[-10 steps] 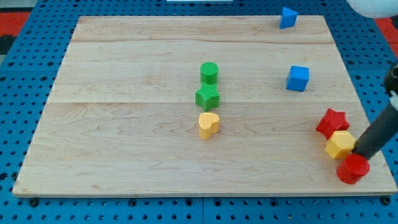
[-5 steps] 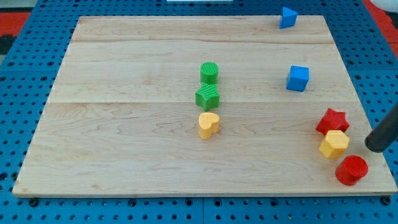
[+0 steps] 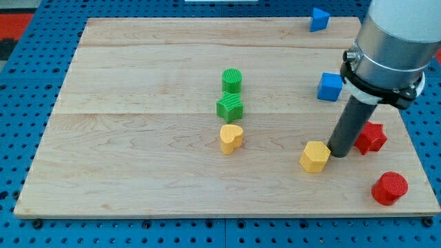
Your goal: Slide the yellow hexagon closer to yellow heart
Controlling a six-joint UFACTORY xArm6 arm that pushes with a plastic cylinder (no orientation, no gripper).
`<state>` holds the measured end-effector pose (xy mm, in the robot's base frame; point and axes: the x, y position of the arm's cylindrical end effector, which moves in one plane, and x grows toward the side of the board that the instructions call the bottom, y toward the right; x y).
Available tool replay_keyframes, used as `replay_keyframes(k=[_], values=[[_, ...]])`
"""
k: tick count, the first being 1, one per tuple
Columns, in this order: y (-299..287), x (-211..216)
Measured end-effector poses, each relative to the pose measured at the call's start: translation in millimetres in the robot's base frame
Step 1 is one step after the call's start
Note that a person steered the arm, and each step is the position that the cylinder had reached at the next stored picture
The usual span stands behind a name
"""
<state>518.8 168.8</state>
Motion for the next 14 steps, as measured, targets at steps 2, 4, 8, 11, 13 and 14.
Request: replay_keyframes(k=[2,4,8,11,13,14], values=[[-34,11],[-12,25],[-31,23],[-57,37],[-110,47],[-115,46]])
